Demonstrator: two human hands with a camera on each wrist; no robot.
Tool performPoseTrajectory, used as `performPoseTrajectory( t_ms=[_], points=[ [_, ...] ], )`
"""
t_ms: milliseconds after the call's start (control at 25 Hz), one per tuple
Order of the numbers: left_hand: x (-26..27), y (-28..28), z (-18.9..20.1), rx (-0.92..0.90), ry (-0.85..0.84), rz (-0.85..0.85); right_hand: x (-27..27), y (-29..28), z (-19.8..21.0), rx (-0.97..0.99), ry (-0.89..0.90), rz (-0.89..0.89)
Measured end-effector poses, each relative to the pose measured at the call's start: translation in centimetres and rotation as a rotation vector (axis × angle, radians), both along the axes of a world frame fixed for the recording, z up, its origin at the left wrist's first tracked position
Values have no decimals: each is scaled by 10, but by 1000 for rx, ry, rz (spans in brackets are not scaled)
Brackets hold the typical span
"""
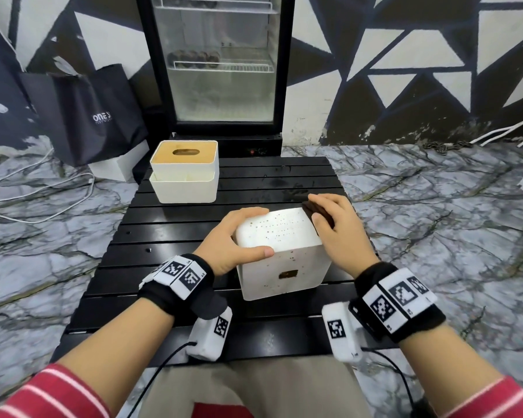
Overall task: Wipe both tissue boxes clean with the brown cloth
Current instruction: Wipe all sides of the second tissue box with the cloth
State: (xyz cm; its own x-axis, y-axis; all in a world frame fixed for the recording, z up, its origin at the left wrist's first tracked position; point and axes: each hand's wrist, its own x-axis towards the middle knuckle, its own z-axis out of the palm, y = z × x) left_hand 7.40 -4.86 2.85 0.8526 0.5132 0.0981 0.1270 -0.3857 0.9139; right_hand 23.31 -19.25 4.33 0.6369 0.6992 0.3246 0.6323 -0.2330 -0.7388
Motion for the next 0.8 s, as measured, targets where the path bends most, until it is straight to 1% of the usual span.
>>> performPoseTrajectory(
  t_ms=[120, 360, 440, 600, 800],
  points=[
    [0, -3, -2, -5, 0, 3, 5, 7, 0, -21, -12, -11],
    [-4, -2, -3, -10, 1, 13, -18, -22, -14, 95, 37, -9],
    [-4, 0, -1, -14, 9, -6, -16, -18, -10, 84, 32, 9],
    [-2, -5, -1, -19, 24, -6, 1, 3, 2, -16, 50, 13],
    [-4, -6, 0, 0, 31, 21, -10, -10, -7, 48, 46, 0]
  ],
)
